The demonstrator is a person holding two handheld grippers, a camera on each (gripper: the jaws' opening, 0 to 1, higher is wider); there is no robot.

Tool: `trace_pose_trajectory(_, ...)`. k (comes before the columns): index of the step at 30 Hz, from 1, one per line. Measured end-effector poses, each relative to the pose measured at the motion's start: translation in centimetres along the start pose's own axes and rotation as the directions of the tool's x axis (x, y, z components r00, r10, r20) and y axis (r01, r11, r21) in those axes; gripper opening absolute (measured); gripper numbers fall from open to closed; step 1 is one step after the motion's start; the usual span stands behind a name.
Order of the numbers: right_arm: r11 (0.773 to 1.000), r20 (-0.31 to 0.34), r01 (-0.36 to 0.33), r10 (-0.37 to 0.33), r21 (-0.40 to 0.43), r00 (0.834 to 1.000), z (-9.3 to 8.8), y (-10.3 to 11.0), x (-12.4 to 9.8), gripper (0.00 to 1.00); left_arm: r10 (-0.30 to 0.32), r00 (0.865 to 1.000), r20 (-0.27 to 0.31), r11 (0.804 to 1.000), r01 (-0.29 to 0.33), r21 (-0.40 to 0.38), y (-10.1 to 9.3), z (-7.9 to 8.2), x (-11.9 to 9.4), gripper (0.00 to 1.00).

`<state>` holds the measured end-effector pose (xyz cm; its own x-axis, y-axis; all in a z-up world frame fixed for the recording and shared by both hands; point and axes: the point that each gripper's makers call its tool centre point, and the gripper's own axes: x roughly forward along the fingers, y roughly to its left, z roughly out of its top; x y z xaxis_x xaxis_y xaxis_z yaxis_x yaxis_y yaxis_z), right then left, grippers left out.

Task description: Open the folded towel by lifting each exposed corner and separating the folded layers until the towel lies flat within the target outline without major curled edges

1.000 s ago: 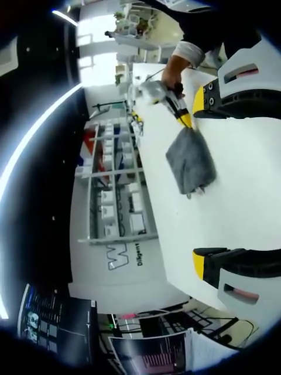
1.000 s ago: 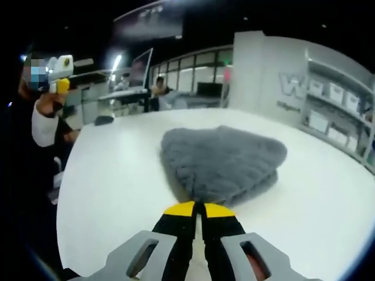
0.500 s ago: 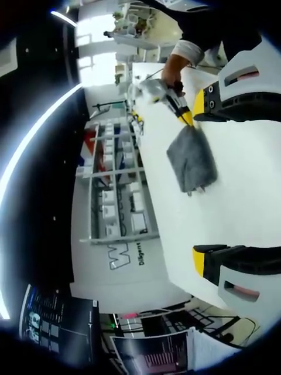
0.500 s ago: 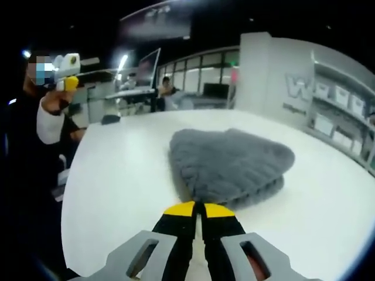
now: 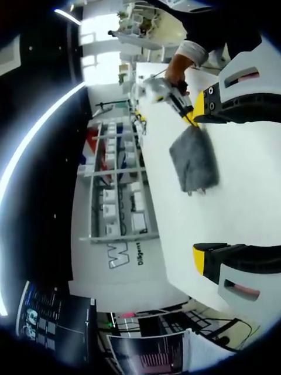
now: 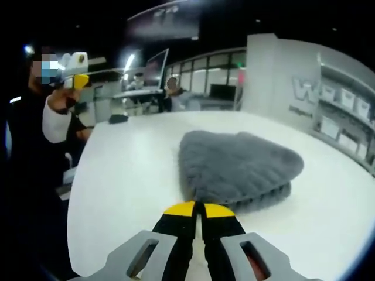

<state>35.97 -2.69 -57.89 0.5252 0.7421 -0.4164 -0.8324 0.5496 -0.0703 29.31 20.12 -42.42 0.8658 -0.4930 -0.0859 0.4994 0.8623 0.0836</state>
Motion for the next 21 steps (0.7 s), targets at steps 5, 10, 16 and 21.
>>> trace_pose_trajectory(5, 1.000, -0.004, -0.008, 0.008, -0.007, 1.000, 0.0, 0.3, 0.1, 0.00, -0.006, 1.000, -0.006, 1.000, 0.006, -0.008, -0.1, -0.3, 0.3, 0.81)
trace_pose_trajectory(10, 1.000, 0.000, -0.016, 0.016, -0.001, 1.000, 0.2, 0.5, 0.1, 0.00, -0.008, 1.000, -0.008, 1.000, 0.008, -0.029, -0.1, -0.4, 0.4, 0.82)
trace_pose_trajectory(16, 0.999, 0.002, -0.033, 0.033, -0.008, 0.999, 0.5, 1.2, 0.3, 0.00, -0.009, 1.000, -0.008, 0.999, 0.008, -0.048, -0.1, -0.4, 0.2, 0.86)
trace_pose_trajectory(21, 0.999, -0.005, -0.046, 0.045, -0.018, 0.999, 0.5, 1.7, 0.6, 0.00, -0.007, 1.000, -0.003, 0.999, 0.007, -0.049, -0.1, -0.3, 0.2, 0.86)
